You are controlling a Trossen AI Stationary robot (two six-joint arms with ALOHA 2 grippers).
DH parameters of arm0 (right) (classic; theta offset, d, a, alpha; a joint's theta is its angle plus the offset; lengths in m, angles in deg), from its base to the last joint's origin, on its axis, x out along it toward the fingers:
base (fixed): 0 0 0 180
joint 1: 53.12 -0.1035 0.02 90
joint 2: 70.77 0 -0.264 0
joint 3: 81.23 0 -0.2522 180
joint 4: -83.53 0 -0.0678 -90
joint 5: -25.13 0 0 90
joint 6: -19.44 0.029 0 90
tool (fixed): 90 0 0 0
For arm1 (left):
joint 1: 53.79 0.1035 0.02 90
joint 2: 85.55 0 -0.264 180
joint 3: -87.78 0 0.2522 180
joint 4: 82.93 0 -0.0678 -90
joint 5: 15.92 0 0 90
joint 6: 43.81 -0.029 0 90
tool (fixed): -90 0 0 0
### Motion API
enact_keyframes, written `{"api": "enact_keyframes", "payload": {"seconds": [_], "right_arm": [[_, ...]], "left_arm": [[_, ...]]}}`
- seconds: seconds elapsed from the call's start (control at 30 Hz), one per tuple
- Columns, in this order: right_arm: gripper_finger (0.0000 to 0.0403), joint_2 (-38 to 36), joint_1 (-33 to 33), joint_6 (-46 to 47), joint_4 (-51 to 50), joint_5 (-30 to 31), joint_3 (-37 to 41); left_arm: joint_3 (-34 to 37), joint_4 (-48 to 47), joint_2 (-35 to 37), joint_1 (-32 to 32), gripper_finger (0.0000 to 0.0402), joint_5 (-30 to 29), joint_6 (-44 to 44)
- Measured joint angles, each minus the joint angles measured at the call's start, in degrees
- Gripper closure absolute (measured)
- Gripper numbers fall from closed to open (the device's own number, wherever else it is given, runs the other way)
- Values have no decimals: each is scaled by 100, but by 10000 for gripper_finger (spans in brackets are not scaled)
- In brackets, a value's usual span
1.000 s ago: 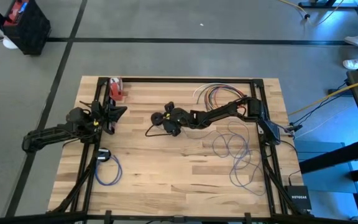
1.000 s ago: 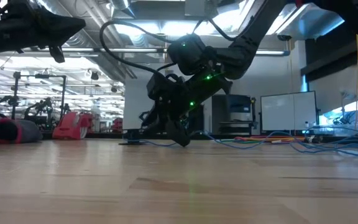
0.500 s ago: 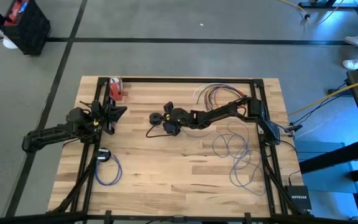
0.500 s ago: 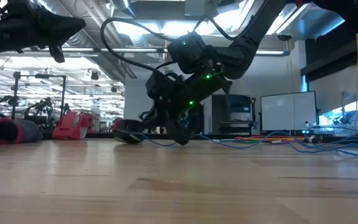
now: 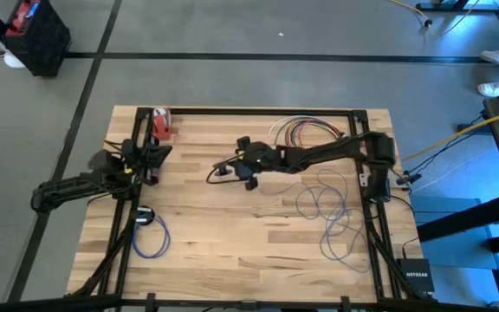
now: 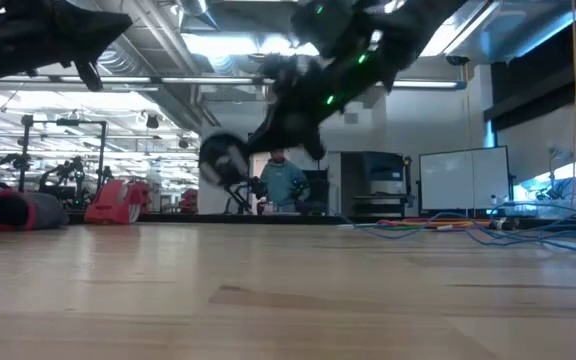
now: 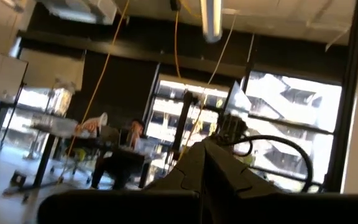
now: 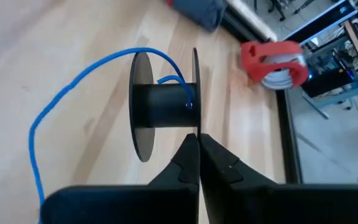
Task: Coil cords
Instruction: Coil the blue cable wire on the black spool
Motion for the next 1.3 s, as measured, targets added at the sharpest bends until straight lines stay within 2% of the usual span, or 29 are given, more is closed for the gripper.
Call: {"api": "enact_keyframes", "payload": {"seconds": [0.17,0.33,0.5,0.67,0.83,1.0,1.3], "right_arm": [[400,-970,80,320,-98,-292,499],[400,-1876,347,788,-77,-778,1172],[400,-2638,571,1139,-15,-1289,1909],[400,-3201,546,1249,-36,-1360,2487],[400,-3604,549,1588,30,-1550,2836],[400,-3846,546,1752,114,-1649,3093],[400,-3877,474,2173,389,-1783,3555]], "left_arm": [[0,167,-175,-195,398,1,-318],[-177,649,-916,-489,400,0,-758],[-743,852,-2243,-794,401,-73,-1063],[-1682,945,-3966,-1063,401,-79,-1569],[-2652,873,-5556,-1140,401,-93,-2071],[-3379,903,-6733,-1136,401,-96,-2076],[-4162,889,-7888,-1046,395,-96,-2355]]}}
